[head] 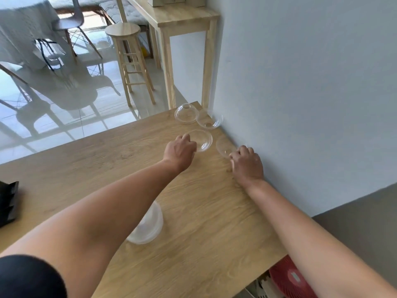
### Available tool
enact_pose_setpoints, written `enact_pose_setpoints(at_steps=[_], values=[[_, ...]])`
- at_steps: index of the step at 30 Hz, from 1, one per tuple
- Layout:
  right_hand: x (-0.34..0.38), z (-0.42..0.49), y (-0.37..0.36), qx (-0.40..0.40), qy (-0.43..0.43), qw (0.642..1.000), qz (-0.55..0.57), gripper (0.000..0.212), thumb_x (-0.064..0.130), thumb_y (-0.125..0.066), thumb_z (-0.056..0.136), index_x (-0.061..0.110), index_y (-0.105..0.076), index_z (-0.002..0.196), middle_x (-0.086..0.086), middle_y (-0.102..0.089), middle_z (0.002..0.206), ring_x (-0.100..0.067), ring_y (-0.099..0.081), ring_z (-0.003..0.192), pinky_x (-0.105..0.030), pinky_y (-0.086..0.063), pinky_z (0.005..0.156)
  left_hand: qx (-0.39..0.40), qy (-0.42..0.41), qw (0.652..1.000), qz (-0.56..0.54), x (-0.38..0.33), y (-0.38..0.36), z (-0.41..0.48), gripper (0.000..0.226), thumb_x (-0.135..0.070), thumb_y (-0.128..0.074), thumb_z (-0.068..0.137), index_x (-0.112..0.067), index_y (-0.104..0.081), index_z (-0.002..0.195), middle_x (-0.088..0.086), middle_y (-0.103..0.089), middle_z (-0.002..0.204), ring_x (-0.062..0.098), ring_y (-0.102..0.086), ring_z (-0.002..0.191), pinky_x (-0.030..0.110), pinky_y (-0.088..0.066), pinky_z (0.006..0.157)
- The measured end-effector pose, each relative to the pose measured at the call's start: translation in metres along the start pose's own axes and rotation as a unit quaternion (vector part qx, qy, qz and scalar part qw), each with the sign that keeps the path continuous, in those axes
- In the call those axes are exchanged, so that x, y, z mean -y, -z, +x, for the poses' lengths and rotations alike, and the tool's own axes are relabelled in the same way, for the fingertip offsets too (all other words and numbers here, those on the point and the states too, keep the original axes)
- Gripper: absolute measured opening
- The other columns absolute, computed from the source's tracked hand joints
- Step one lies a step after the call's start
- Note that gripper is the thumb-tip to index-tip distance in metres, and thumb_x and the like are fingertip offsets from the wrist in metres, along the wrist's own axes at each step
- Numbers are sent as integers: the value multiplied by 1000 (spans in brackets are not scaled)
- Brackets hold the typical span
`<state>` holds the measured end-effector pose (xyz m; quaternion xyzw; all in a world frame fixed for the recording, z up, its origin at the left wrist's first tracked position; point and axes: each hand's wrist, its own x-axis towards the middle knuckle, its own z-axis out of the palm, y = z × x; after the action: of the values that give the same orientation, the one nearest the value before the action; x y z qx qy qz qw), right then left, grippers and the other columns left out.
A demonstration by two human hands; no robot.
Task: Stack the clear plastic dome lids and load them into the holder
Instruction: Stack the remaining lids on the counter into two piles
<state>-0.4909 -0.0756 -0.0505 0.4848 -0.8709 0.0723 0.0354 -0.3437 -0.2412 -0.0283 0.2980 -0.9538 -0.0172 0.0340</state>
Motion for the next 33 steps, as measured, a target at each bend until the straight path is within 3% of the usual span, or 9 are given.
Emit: enact_pose_setpoints(at_steps=[6,10,14,18,20,26,33], values=[[9,-2,10,-75,-13,985,155,18,14,-58,92,11,-70,105,-12,-62,105,-33,-55,100,-38,-44,84,-23,43,984,-172,9,14,-16,21,-37,-52,96,-26,-68,104,-2,-60,110,19,-60,94,38,-52,76],[38,-4,30,-123,-86,923,355,18,17,-54,95,16,-68,105,0,-70,96,-17,-62,89,-27,-44,75,-39,115,948,-295,29,39,-47,24,-37,-47,98,-24,-66,104,-5,-68,95,18,-61,86,36,-48,74],[76,-5,47,-44,-141,837,527,16,16,-55,94,19,-70,97,8,-64,67,0,-55,56,-23,-42,59,-82,232,876,-414,67,71,-91,21,-28,-47,99,-20,-66,96,-4,-66,77,15,-54,66,34,-46,65],[116,-18,52,47,-139,777,613,17,13,-55,95,14,-72,98,3,-62,64,1,-44,42,-18,-36,46,-80,299,806,-505,102,95,-148,19,-20,-49,100,-13,-67,102,0,-58,68,11,-41,50,20,-31,41],[133,-26,54,90,-133,760,630,17,14,-54,96,15,-72,96,2,-61,64,-2,-41,42,-19,-35,42,-71,328,783,-523,115,102,-177,19,-17,-48,101,-12,-65,106,2,-55,67,12,-37,48,17,-25,38],[172,-55,46,197,-123,743,627,19,13,-52,99,10,-70,100,1,-57,62,-4,-38,40,-20,-32,39,-43,378,767,-517,136,98,-254,20,-13,-45,102,-16,-62,111,6,-53,69,13,-35,49,18,-23,36],[184,-76,28,240,-120,776,570,19,14,-51,99,10,-70,96,0,-54,67,-6,-35,41,-21,-31,38,-9,407,756,-513,141,71,-296,21,-15,-45,102,-22,-64,104,5,-53,69,12,-34,46,17,-21,35]])
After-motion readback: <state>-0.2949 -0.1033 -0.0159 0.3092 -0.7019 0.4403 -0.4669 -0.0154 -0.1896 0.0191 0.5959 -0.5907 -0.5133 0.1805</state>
